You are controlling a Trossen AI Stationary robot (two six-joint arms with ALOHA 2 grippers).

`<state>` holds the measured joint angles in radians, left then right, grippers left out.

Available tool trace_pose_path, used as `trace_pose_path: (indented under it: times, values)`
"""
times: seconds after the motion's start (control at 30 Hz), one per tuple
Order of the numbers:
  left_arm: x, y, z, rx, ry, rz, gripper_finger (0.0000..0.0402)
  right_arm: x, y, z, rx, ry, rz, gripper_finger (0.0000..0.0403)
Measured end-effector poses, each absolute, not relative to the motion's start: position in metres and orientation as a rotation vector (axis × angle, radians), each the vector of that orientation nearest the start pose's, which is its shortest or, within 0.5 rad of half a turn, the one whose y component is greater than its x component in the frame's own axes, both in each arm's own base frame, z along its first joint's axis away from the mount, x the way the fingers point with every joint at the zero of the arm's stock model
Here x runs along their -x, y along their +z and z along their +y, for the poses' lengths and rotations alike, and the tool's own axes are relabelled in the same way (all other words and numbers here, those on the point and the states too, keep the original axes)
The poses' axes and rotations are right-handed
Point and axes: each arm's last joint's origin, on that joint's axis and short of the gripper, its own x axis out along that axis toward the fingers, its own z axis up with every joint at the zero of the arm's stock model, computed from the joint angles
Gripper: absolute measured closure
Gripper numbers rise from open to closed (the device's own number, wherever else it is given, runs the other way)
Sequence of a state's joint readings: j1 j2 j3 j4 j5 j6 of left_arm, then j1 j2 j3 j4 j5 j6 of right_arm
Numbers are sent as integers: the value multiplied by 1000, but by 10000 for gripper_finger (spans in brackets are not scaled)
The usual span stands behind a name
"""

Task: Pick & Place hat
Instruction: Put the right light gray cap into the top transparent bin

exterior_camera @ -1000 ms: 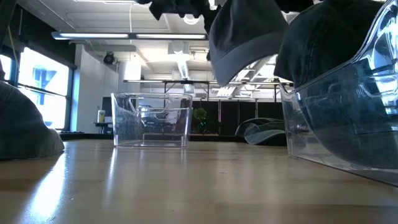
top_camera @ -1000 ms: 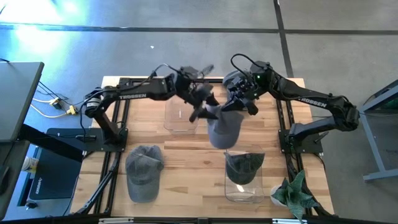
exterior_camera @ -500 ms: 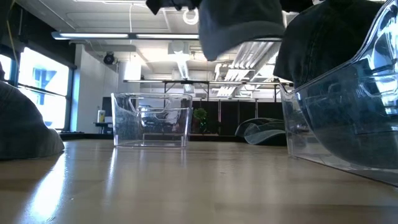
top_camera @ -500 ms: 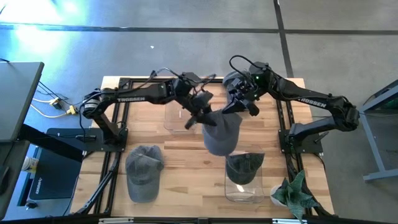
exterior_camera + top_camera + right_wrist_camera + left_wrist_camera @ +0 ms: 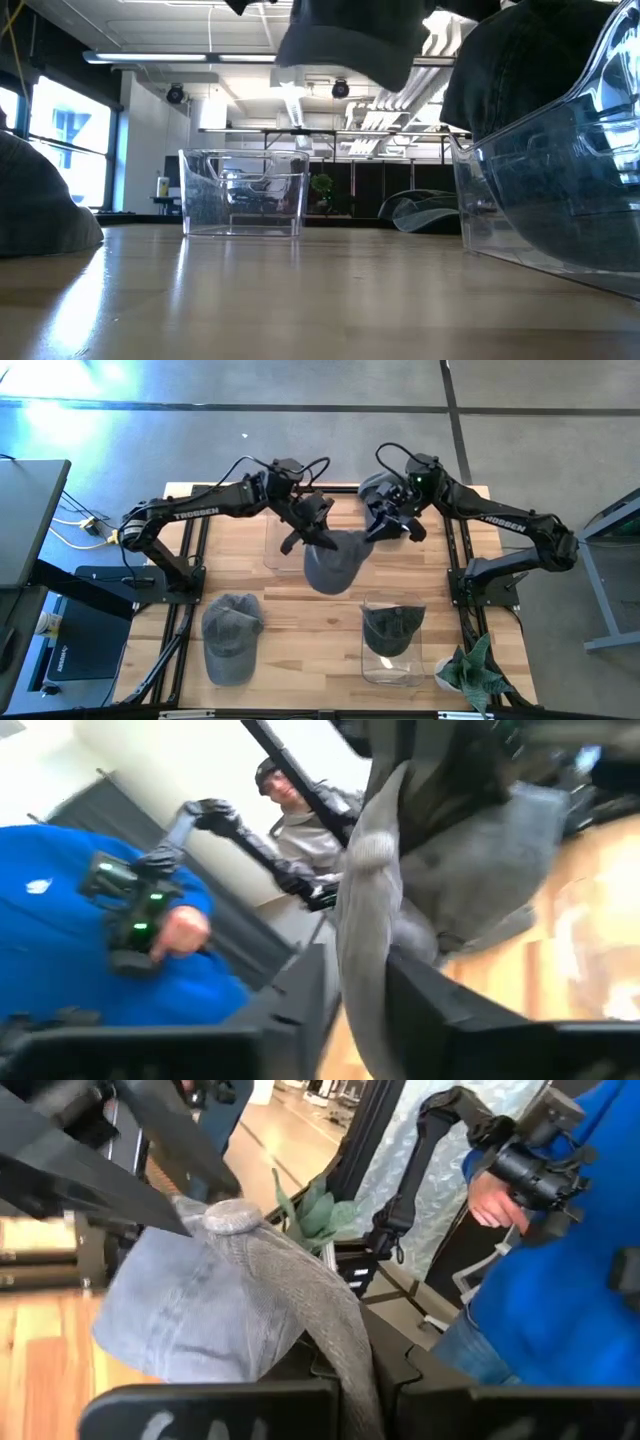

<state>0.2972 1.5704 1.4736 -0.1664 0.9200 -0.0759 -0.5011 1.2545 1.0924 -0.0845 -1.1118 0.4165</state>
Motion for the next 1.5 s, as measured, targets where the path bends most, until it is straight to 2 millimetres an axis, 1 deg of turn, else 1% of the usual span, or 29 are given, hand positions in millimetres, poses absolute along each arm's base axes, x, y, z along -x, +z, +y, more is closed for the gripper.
trace_pose_path:
  times: [0.13, 0.23, 0.3, 0.4, 0.5, 0.57, 0.63, 0.7, 0.8, 0.93, 0.97, 1.0, 1.1, 1.17, 1.23, 1.3, 1.37, 1.5]
  values:
    - [-339, 388, 82, 217, -619, 217, 397, -248, 354, -107, -416, 521, 247, 219]
    - [-340, 386, 82, 231, -600, 232, 400, -251, 353, -101, -262, 536, 216, 168]
    - [-339, 387, 82, 230, -583, 233, 400, -253, 351, -96, -180, 539, 211, 150]
    - [-337, 390, 82, 218, -569, 218, 400, -256, 349, -88, -145, 560, 221, 146]
    - [-336, 389, 86, 243, -544, 231, 400, -258, 348, -81, -166, 607, 228, 155]
    - [-333, 392, 88, 247, -538, 223, 400, -258, 348, -78, -185, 625, 238, 166]
    - [-332, 394, 90, 256, -531, 218, 400, -258, 348, -77, -230, 643, 252, 183]
    - [-330, 393, 93, 273, -536, 225, 400, -257, 349, -76, -286, 662, 268, 208]
    - [-327, 397, 91, 296, -601, 223, 401, -252, 353, -74, -327, 693, 270, 266]
    - [-326, 399, 89, 310, -660, 222, 401, -250, 362, -71, -280, 758, 213, 373]
    - [-326, 400, 89, 313, -666, 216, 401, -251, 364, -70, -262, 769, 193, 387]
    - [-326, 401, 89, 319, -672, 211, 401, -252, 365, -68, -249, 772, 180, 391]
    - [-326, 403, 89, 374, -669, 216, 401, -253, 370, -66, -274, 768, 162, 382]
    - [-326, 405, 89, 389, -663, 207, 399, -254, 373, -67, -282, 771, 147, 392]
    - [-326, 407, 89, 378, -681, 190, 387, -253, 377, -66, -268, 777, 120, 397]
    - [-326, 409, 88, 411, -682, 196, 362, -253, 381, -66, -262, 777, 95, 393]
    - [-326, 409, 88, 468, -682, 219, 328, -253, 384, -67, -256, 775, 77, 393]
    - [-327, 407, 83, 490, -798, 256, 258, -253, 385, -67, -251, 774, 69, 397]
